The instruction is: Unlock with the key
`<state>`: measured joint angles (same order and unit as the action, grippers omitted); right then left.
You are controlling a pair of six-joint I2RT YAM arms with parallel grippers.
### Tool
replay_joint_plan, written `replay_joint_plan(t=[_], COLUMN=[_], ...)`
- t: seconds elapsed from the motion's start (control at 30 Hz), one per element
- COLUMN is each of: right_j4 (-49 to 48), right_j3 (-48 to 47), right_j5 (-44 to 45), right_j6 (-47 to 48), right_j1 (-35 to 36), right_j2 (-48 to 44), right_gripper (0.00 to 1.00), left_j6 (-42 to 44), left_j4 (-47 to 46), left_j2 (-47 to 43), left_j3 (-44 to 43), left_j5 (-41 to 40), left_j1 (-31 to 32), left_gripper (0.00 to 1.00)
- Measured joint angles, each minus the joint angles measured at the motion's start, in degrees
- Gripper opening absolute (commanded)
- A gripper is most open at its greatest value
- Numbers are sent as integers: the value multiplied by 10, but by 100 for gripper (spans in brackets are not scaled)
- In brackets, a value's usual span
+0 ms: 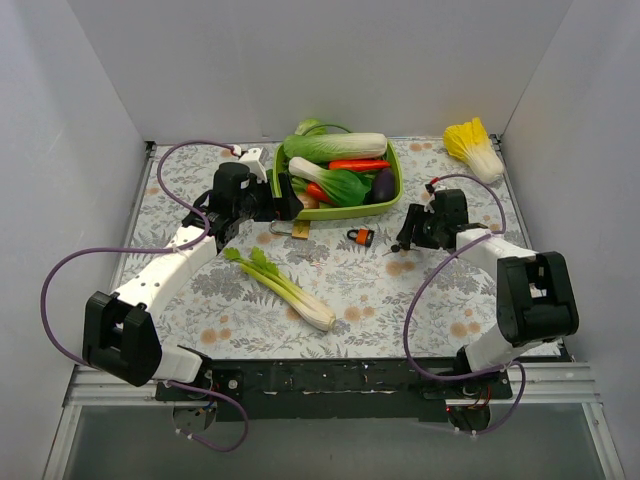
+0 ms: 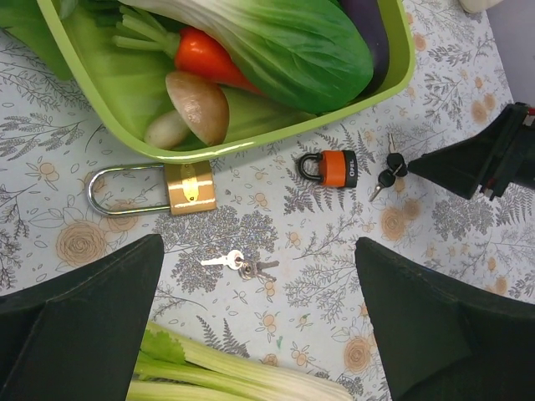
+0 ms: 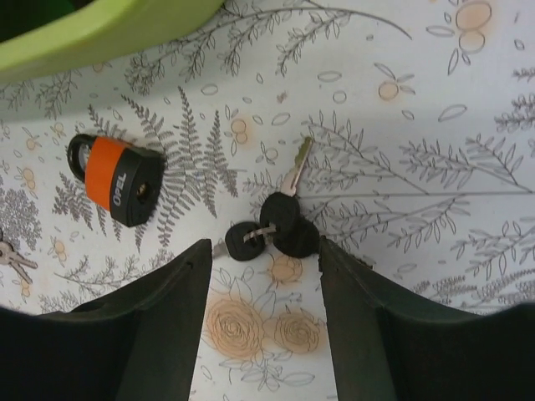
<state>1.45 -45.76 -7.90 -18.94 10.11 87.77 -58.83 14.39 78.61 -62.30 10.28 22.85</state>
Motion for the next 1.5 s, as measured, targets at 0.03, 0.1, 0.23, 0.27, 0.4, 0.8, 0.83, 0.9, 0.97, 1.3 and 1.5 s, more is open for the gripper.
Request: replay_joint_plan(t=[0.03, 0.1, 0.23, 0.27, 0.4, 0.8, 0.83, 0.9, 0.97, 1.3, 1.5], right_j4=[-4, -12, -21, -21, -22, -16, -16, -16, -16, -24, -27], right_j3=[-11, -30, -53, -56, -56, -59, -59, -59, -59, -59, -59], right_j5=[0, 0, 0, -1, -1, 42, 51, 64, 73, 95, 90], right_j6=[0, 0, 1, 1, 0, -10, -13, -19, -24, -49, -62], right_j1=[0, 0, 0, 0, 3, 35, 36, 39, 41, 42, 41], right_j2=[13, 34, 65, 71, 91, 102, 102, 102, 102, 108, 108], right_gripper=[60, 59, 54, 53, 52, 43, 42, 40, 36, 26, 20], left_j6=[0, -1, -1, -1, -2, -4, -4, -4, -4, -4, -4], left_j4=[0, -1, -3, -3, -4, -8, -8, -9, -10, -11, -11], left_j2=[0, 0, 0, 0, 0, 0, 0, 0, 0, -1, -1], left_j3=[0, 0, 0, 0, 0, 0, 0, 0, 0, 0, 0], left_j5=[2, 6, 14, 16, 24, 30, 30, 30, 30, 30, 30], left_j1=[0, 0, 0, 0, 0, 0, 0, 0, 0, 0, 0], left_gripper=[98, 98, 98, 98, 98, 98, 98, 98, 98, 98, 98])
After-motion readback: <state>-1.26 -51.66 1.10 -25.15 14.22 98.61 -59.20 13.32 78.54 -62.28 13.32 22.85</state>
